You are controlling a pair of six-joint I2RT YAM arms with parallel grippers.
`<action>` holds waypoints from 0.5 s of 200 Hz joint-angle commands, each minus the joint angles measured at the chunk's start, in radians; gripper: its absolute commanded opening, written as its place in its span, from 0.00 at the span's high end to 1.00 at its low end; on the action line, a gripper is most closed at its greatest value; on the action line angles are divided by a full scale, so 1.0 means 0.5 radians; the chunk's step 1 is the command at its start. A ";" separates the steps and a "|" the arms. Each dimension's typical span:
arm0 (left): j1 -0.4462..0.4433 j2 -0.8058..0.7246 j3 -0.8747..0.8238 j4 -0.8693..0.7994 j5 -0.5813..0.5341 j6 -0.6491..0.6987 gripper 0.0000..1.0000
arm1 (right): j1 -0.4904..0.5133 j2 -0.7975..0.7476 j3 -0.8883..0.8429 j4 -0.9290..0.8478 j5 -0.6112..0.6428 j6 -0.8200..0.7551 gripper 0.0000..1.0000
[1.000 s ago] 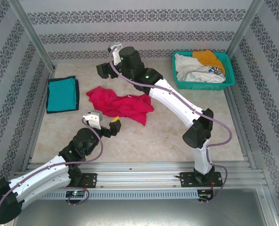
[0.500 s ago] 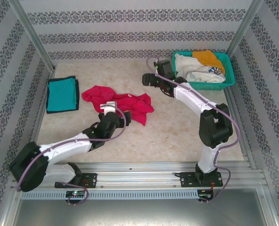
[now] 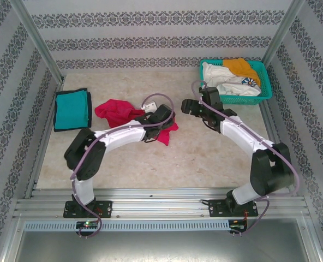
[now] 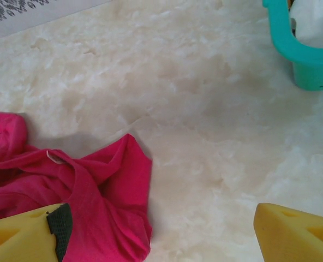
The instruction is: Fold and stack the t-shirts
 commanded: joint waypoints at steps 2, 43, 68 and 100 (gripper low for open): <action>0.034 0.194 0.214 -0.369 0.156 -0.217 0.17 | -0.050 -0.126 -0.118 0.052 0.008 0.024 0.14; 0.075 0.425 0.447 -0.501 0.203 -0.322 0.38 | -0.141 -0.245 -0.236 0.052 -0.025 0.021 0.13; 0.089 0.393 0.474 -0.494 0.216 -0.298 0.72 | -0.149 -0.261 -0.274 0.050 -0.050 0.009 0.13; 0.089 0.188 0.389 -0.456 0.201 -0.220 0.96 | -0.138 -0.229 -0.306 0.073 -0.093 0.015 0.13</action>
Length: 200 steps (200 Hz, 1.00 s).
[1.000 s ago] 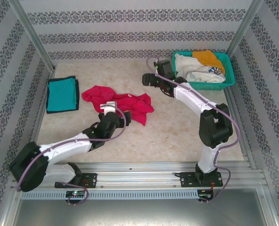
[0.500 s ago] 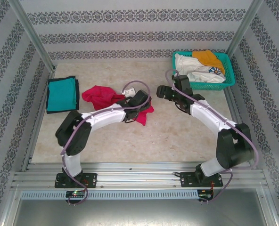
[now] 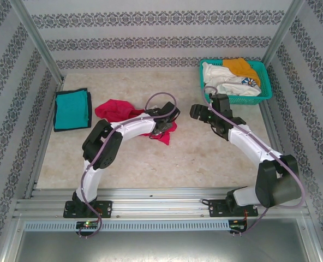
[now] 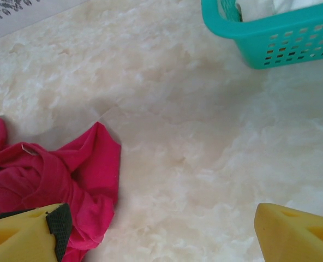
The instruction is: Fold and stack the t-shirts
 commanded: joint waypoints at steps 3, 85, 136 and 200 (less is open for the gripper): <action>0.015 -0.246 -0.035 -0.049 -0.010 0.045 0.97 | 0.009 -0.005 -0.043 0.056 -0.057 0.009 0.13; 0.066 -1.240 -0.779 -0.073 -0.069 0.115 1.00 | 0.187 0.157 0.017 0.117 -0.122 0.074 0.12; 0.180 -2.082 -1.379 -0.528 -0.237 -0.063 1.00 | 0.390 0.504 0.193 0.133 -0.081 0.120 0.15; 0.564 -2.665 -1.934 -0.750 -0.174 -0.158 1.00 | 0.500 0.976 0.501 0.040 -0.079 0.268 0.29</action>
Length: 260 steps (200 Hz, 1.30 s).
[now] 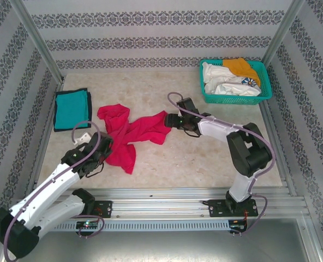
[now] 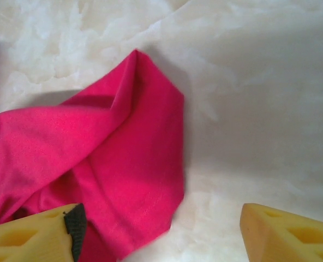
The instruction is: Fold and stack the t-shirts
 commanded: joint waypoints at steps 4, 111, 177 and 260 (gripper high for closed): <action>0.117 -0.125 -0.108 -0.183 -0.007 -0.041 1.00 | 0.014 0.137 0.135 -0.053 -0.020 0.093 0.30; 0.297 -0.042 -0.142 -0.046 0.073 0.137 1.00 | 0.560 -0.386 -0.476 0.222 0.169 0.308 0.23; 0.360 -0.036 -0.135 -0.004 0.122 0.185 1.00 | 0.733 -0.195 -0.575 0.497 0.123 0.385 0.38; 0.380 -0.050 -0.119 0.026 0.171 0.187 1.00 | 0.696 -0.087 -0.412 0.486 -0.071 0.300 1.00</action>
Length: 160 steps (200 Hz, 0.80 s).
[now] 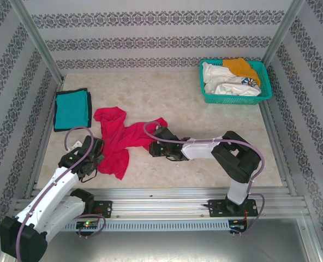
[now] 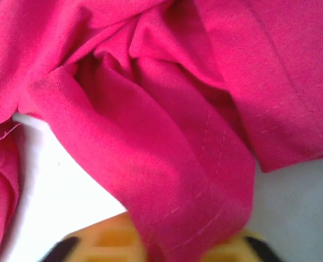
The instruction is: Fold and stack the t-shirts
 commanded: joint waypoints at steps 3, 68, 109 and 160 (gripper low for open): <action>0.036 -0.009 0.054 0.053 0.014 0.059 1.00 | -0.026 -0.097 0.018 0.025 -0.067 -0.058 1.00; 0.069 0.352 0.485 0.466 0.120 0.345 1.00 | -0.503 -0.916 -0.080 -0.297 0.086 -0.369 1.00; 0.106 0.897 1.132 0.528 0.300 0.652 1.00 | -0.924 -1.232 0.015 -0.473 -0.004 -0.468 1.00; 0.114 0.991 1.292 0.473 0.451 0.703 1.00 | -1.004 -1.556 -0.072 -0.629 -0.006 -0.484 1.00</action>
